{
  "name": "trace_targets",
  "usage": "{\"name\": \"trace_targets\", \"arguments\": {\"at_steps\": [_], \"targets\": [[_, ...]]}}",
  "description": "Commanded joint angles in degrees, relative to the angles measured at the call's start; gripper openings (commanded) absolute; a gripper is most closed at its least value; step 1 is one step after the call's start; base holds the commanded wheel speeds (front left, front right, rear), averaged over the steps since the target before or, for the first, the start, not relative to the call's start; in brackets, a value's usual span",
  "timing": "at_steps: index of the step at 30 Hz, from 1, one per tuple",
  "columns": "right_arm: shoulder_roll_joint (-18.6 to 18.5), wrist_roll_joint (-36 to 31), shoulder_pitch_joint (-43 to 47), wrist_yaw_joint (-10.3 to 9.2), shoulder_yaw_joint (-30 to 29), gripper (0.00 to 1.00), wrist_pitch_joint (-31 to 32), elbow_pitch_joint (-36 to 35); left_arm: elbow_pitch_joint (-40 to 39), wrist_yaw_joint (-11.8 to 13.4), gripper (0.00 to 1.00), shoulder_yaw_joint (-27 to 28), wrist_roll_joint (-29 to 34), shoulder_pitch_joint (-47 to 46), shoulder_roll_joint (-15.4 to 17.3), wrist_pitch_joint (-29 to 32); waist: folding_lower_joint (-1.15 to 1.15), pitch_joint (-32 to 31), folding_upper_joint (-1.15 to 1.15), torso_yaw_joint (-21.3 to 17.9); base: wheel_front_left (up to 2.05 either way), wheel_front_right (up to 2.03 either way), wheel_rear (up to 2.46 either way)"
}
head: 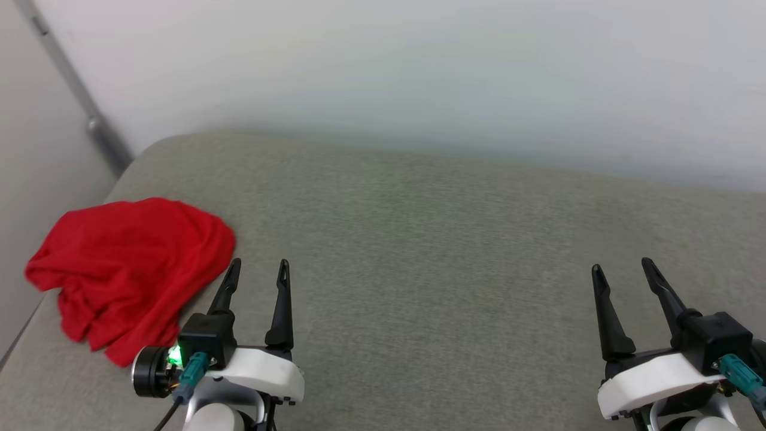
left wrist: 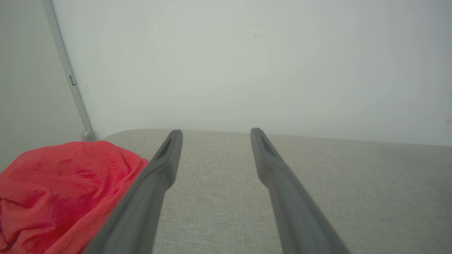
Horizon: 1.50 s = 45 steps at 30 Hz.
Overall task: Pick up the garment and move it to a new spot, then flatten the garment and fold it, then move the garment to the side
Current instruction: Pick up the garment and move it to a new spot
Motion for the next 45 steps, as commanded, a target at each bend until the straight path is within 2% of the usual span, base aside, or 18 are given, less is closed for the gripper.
{"name": "trace_targets", "arguments": {"at_steps": [1,12,18,23,30,37,41,45], "targets": [[0.25,-0.03,0.36,-0.02,0.11,1.00,0.03,-0.23,-0.09,0.22,1.00,0.22,-0.28,-0.31,-0.04,-0.15,0.00,0.20,0.00,2.83,0.00,0.00,0.00],[0.38,0.30,-0.63,-0.02,1.54,1.00,0.68,-1.04,-0.14,0.57,1.00,2.96,-0.68,0.36,-0.22,-0.15,0.00,0.86,0.00,13.67,0.00,0.00,0.00],[0.13,0.05,-1.44,-0.02,3.15,1.00,1.07,-0.95,-0.09,0.68,1.00,4.90,-0.65,0.73,-0.22,-0.15,0.00,1.26,0.00,17.54,0.00,0.00,0.00],[-0.07,0.23,-1.87,-0.02,3.92,1.00,1.02,-0.79,-0.45,0.61,1.00,6.13,-0.26,1.01,-0.25,-0.15,0.00,1.48,0.00,19.17,0.00,0.00,0.00],[-0.39,0.38,-1.96,-0.02,4.30,1.00,0.89,-0.35,-0.09,0.50,1.00,6.91,0.05,-0.18,-0.31,-0.15,0.00,1.67,0.00,19.36,0.00,0.00,0.00],[-1.10,-0.25,-3.23,-0.02,4.93,1.00,1.65,-0.55,1.93,0.64,1.00,6.89,0.01,-5.24,-0.20,-0.14,0.00,3.49,0.00,16.88,0.00,0.00,0.00],[-1.95,-0.10,-4.58,-0.02,5.37,1.00,2.47,-1.69,4.39,-0.04,1.00,8.11,-1.11,-13.21,1.70,1.63,0.00,6.16,0.00,14.12,0.00,0.00,0.00],[-2.92,-0.27,-5.92,-0.02,5.59,1.00,3.01,-2.68,6.42,-0.83,1.00,9.78,-2.77,-21.47,4.58,6.05,0.00,9.64,0.00,10.50,0.00,0.00,0.00]]}}
